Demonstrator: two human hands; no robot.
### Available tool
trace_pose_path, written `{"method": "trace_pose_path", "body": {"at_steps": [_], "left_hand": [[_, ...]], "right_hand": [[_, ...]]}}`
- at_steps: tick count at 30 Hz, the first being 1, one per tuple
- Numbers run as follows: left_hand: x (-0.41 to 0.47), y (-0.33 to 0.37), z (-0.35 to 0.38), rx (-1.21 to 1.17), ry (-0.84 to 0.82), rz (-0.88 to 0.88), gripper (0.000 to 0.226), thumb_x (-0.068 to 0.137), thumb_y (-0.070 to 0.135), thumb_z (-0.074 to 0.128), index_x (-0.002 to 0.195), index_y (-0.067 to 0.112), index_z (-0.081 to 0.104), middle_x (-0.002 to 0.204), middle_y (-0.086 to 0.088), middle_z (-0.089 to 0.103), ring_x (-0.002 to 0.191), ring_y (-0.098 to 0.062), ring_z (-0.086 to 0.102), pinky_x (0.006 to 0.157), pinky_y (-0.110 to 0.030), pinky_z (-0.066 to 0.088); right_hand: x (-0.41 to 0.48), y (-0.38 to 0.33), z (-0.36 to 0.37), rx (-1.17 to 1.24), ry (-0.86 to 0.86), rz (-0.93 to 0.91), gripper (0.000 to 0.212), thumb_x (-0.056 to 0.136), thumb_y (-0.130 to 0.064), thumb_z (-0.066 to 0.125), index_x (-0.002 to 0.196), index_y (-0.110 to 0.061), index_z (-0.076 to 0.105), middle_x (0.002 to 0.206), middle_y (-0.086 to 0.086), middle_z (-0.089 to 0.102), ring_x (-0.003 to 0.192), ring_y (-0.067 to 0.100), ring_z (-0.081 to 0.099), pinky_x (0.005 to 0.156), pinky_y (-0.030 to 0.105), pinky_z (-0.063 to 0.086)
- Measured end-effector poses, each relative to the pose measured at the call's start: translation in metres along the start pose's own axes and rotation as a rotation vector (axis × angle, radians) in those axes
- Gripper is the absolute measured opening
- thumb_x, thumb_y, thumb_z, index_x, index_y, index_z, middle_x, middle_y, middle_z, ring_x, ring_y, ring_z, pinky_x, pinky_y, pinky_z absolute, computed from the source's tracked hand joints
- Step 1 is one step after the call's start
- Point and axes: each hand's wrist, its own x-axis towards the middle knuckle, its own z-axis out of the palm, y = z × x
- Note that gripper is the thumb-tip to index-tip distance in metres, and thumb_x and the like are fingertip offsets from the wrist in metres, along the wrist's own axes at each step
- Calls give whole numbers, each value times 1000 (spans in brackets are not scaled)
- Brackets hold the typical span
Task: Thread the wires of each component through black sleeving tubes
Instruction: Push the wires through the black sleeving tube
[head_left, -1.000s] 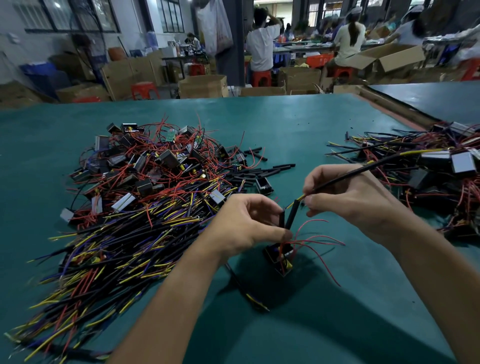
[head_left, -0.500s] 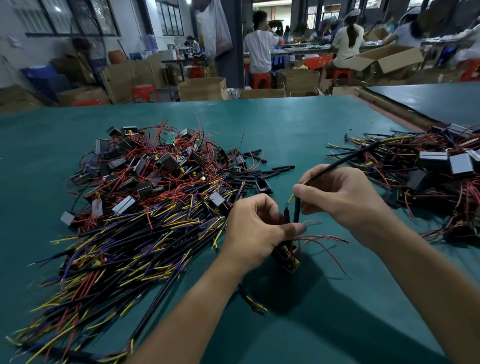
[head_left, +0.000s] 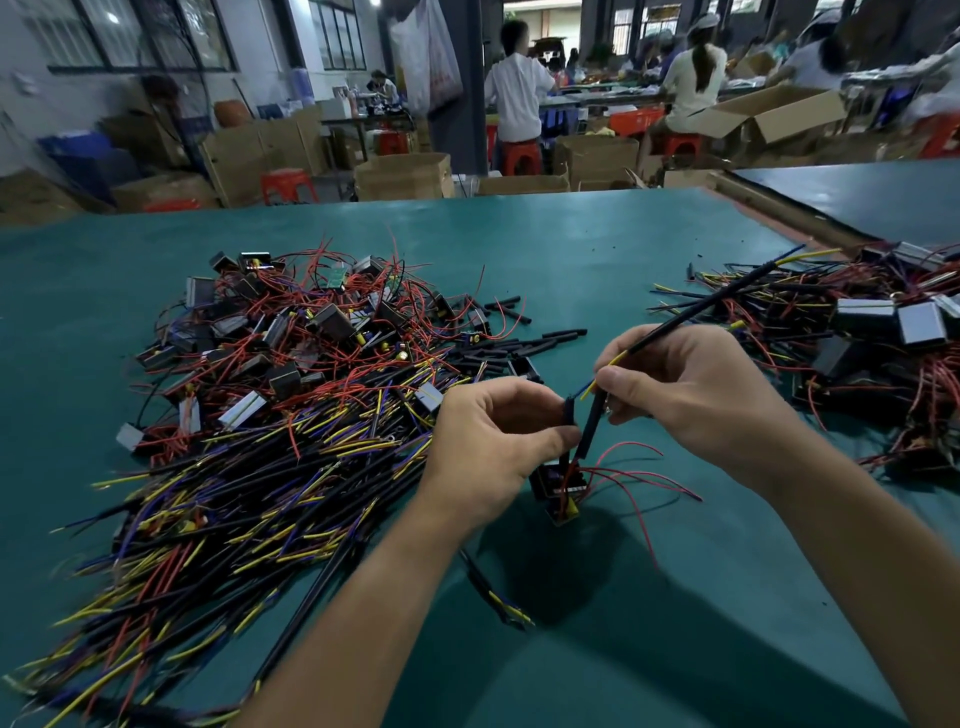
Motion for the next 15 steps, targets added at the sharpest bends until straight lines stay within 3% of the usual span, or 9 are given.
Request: {"method": "trace_pose_path", "body": {"at_steps": [4, 9, 15], "left_hand": [[-1, 0, 2, 5, -4, 61, 20, 71, -11, 77, 79, 7, 73, 77, -8, 75, 67, -13, 68, 66, -24, 57], [-3, 0, 5, 14, -73, 37, 31, 77, -12, 71, 78, 18, 76, 75, 2, 75, 66, -7, 67, 64, -22, 56], [-3, -2, 5, 12, -27, 50, 27, 80, -4, 73, 87, 21, 78, 81, 1, 76, 72, -8, 66, 70, -24, 58]], "right_hand": [[1, 0, -1, 9, -8, 3, 17, 90, 2, 61, 76, -8, 65, 59, -2, 62, 56, 10, 59, 59, 23, 58], [0, -1, 0, -30, -25, -22, 17, 89, 1, 62, 76, -8, 65, 64, 3, 62, 56, 11, 59, 58, 21, 56], [-1, -3, -5, -136, -82, -59, 13, 89, 0, 62, 78, -7, 65, 70, 8, 63, 60, 12, 61, 64, 26, 57]]}}
